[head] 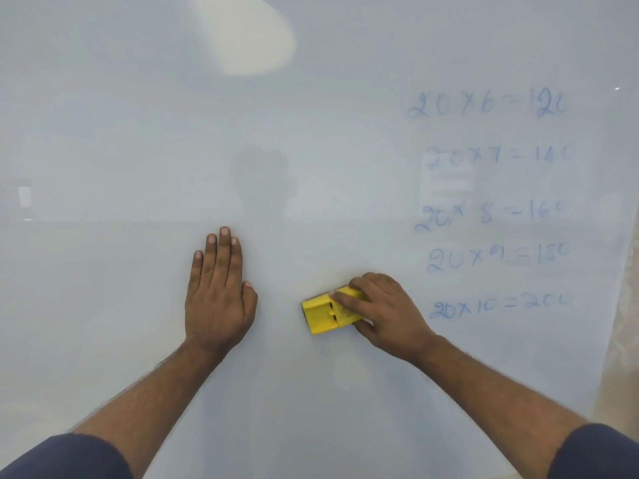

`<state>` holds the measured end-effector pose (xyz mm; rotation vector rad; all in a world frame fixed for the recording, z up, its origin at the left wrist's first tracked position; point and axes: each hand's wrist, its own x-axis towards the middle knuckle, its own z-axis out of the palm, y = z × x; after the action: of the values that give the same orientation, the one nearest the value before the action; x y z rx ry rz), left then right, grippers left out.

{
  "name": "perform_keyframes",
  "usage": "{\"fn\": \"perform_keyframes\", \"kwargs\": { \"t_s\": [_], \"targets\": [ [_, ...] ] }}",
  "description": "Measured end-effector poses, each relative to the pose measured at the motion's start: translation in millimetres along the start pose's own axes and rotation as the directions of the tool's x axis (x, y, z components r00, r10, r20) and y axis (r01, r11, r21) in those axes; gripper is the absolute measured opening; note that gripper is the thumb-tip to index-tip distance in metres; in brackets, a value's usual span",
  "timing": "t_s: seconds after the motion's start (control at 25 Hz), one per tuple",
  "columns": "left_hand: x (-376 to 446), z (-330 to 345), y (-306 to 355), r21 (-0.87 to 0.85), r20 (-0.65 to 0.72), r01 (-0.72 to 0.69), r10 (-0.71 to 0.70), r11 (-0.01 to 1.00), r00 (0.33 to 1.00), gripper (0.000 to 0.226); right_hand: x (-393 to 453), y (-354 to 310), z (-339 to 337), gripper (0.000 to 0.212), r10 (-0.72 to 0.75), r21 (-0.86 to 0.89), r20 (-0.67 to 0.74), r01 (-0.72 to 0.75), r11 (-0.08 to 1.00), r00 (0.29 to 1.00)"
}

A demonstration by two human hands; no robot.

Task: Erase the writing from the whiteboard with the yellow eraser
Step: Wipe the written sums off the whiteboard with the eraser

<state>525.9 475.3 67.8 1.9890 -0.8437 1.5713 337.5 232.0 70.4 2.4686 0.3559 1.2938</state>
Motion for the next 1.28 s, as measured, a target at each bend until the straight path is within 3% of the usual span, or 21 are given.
{"fn": "perform_keyframes", "kwargs": {
  "t_s": [0.16, 0.36, 0.44, 0.6, 0.68, 0.8, 1.0, 1.28],
  "targets": [
    [-2.6, -0.7, 9.4, 0.013, 0.049, -0.013, 0.012, 1.000, 0.999, 0.071, -41.2, 21.2, -5.4, 0.046, -0.154, -0.035, 0.114, 0.159, 0.987, 0.982],
    [-3.9, -13.9, 18.9, 0.040, 0.109, -0.053, 0.048, 0.998, 0.993, 0.068, -58.4, 54.9, -31.7, 0.053, -0.241, -0.088, 0.210, 0.264, 0.960, 0.947],
    [-1.3, -19.0, 25.5, 0.042, 0.116, -0.078, 0.073, 0.996, 0.991, 0.068, -55.2, 67.3, -47.5, 0.053, -0.206, -0.097, 0.181, 0.225, 0.969, 0.962],
    [12.3, -23.7, 39.6, 0.050, 0.117, -0.098, 0.092, 0.994, 0.989, 0.068, -43.0, 96.5, -88.2, 0.056, 0.091, -0.106, -0.055, -0.097, 0.990, 0.994],
    [24.2, -23.2, 50.5, 0.044, 0.108, -0.116, 0.111, 0.992, 0.988, 0.067, -43.7, 105.8, -101.6, 0.053, 0.143, -0.106, -0.112, -0.155, 0.982, 0.983],
    [43.4, -22.2, 67.0, 0.032, 0.089, -0.143, 0.140, 0.989, 0.986, 0.067, -48.8, 100.7, -101.5, 0.056, 0.113, -0.125, -0.106, -0.126, 0.984, 0.988],
    [71.0, -21.2, 96.1, 0.015, 0.053, -0.182, 0.181, 0.983, 0.982, 0.066, -61.7, 68.2, -61.7, 0.061, -0.096, -0.178, 0.040, 0.101, 0.979, 0.995],
    [80.0, -16.5, 113.4, -0.008, 0.044, -0.196, 0.197, 0.980, 0.979, 0.065, -50.7, 49.8, -32.7, 0.064, -0.042, -0.165, 0.008, 0.042, 0.985, 0.999]
  ]
}}
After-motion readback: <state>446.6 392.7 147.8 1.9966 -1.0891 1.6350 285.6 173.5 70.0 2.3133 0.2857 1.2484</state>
